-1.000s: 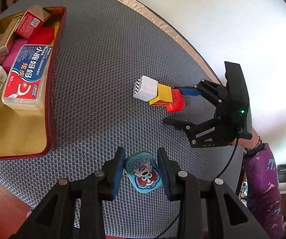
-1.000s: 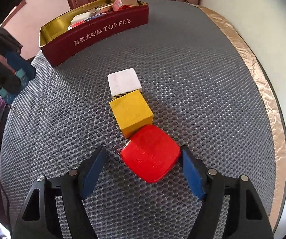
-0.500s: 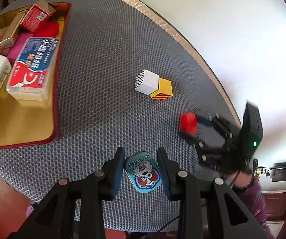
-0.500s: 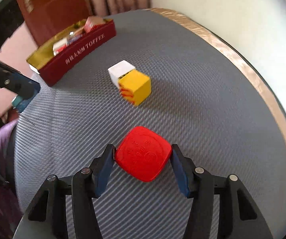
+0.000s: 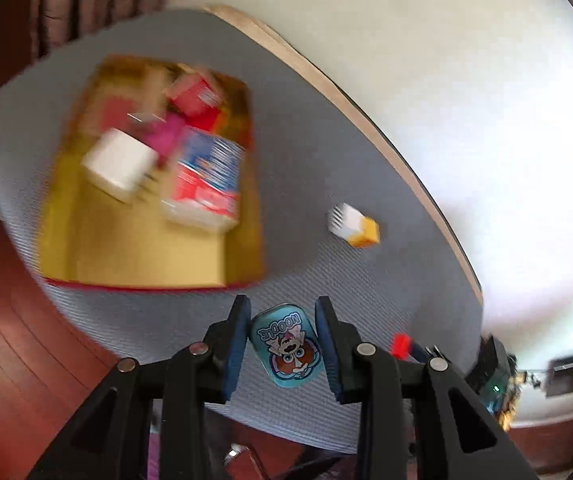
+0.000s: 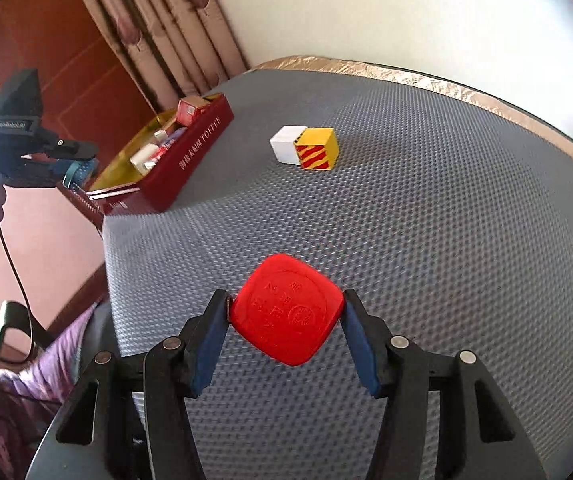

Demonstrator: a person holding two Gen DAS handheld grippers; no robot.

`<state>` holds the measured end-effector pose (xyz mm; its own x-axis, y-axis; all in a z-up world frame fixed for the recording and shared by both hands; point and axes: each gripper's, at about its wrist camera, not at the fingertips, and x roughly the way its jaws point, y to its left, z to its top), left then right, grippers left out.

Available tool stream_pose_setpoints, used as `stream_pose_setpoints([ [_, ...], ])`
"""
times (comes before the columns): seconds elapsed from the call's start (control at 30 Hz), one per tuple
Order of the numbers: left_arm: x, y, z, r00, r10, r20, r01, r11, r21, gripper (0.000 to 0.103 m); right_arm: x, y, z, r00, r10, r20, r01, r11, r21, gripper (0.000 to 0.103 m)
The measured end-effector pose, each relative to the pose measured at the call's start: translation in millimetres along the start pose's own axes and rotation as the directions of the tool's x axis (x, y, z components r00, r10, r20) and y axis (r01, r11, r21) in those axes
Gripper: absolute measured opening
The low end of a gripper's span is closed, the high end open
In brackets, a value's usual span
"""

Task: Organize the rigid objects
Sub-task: 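Carry the keychain tin into the tin and open the left tool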

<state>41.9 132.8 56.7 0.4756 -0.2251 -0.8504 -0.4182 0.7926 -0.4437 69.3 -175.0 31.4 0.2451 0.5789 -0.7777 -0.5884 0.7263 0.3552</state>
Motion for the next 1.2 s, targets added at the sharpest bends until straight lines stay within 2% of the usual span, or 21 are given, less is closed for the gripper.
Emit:
stream_pose_setpoints([
  [0.1, -19.7, 28.8, 14.1, 0.997, 0.051, 0.05, -0.051, 0.999, -0.016, 0.034, -4.1, 6.4, -4.4, 1.0, -0.012, 0.012, 0.012, 1.0, 0.025, 0.053],
  [0.2, -19.7, 50.1, 27.2, 0.992, 0.105, 0.065, -0.104, 0.994, -0.016, 0.034, -6.8, 11.2, -6.0, 1.0, -0.021, 0.021, 0.02, 0.999, 0.041, 0.053],
  [0.53, 21.2, 101.9, 51.2, 0.988, 0.151, 0.001, -0.151, 0.987, -0.049, 0.034, -14.2, 17.8, -7.7, 0.998, -0.062, 0.023, 0.06, 0.996, 0.069, 0.053],
  [0.73, 37.4, 101.8, 54.3, 0.982, 0.187, 0.001, -0.187, 0.982, 0.003, 0.034, -14.2, 17.7, -6.3, 0.998, -0.066, 0.019, 0.064, 0.994, 0.086, 0.053],
  [0.83, 44.4, 88.7, 55.4, 0.966, 0.257, 0.012, -0.257, 0.962, 0.095, 0.036, -12.2, 18.7, -4.5, 0.997, -0.07, 0.015, 0.068, 0.994, 0.087, 0.053],
  [0.97, 50.3, 76.6, 53.2, 0.941, 0.331, 0.072, -0.339, 0.925, 0.174, 0.042, -9.7, 18.4, -3.6, 0.998, -0.069, 0.01, 0.068, 0.993, 0.094, 0.053],
  [1.03, 46.1, 78.5, 51.7, 0.944, 0.319, 0.089, -0.329, 0.932, 0.154, 0.042, -10.6, 18.6, -3.9, 0.998, -0.07, 0.011, 0.068, 0.993, 0.098, 0.053],
  [1.1, 32.4, 83.7, 48.0, 0.96, 0.256, 0.116, -0.268, 0.957, 0.11, 0.042, -13.2, 19.5, -3.4, 0.997, -0.07, 0.018, 0.068, 0.993, 0.1, 0.053],
  [1.2, 2.2, 93.8, 36.6, 0.953, 0.228, 0.199, -0.239, 0.971, 0.031, 0.042, -18.9, 21.5, 1.0, 0.998, -0.06, 0.034, 0.056, 0.992, 0.11, 0.053],
])
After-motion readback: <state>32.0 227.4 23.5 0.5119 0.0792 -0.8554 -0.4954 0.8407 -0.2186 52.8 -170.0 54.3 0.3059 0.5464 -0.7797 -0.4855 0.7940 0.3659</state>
